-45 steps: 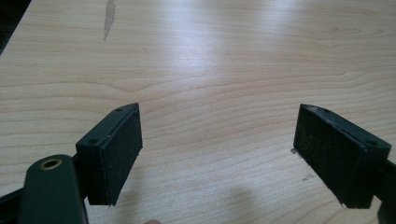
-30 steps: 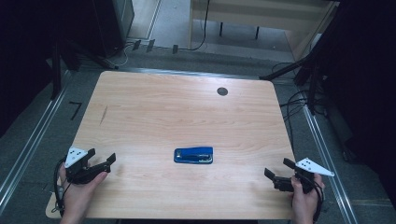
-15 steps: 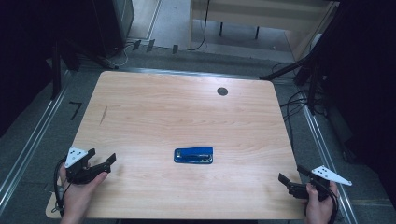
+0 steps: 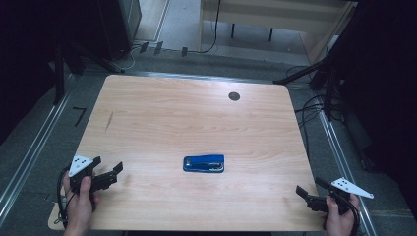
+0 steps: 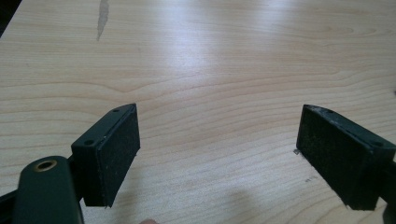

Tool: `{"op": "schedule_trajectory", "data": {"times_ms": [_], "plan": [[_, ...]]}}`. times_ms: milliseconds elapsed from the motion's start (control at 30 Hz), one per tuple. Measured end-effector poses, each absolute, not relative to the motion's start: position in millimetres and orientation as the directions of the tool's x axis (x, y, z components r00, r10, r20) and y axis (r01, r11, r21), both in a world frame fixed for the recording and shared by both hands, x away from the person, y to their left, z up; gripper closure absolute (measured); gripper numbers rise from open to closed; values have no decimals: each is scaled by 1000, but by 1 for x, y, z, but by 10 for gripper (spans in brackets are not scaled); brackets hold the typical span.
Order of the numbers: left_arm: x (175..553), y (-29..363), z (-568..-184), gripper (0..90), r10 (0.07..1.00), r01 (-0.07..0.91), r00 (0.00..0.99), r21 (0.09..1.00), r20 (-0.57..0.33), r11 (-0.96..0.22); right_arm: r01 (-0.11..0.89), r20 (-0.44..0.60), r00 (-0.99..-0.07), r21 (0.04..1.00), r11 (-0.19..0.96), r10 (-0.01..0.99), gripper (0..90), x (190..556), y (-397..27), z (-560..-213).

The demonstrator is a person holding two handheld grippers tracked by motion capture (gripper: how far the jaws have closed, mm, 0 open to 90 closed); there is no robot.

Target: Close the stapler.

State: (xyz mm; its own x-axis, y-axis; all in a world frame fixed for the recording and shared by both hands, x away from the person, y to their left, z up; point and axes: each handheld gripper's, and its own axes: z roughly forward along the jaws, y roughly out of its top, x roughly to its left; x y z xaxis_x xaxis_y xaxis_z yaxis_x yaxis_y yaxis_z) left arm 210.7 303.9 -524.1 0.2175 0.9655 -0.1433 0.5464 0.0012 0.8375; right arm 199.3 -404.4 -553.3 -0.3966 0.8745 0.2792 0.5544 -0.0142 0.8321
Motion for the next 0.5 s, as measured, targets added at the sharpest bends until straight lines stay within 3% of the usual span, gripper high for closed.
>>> {"op": "schedule_trajectory", "data": {"times_ms": [500], "plan": [[211,302,-524,140,967,550,221,835,-127,-16,565,275,-381,825,-14,883,0,200,-404,-553]]}}
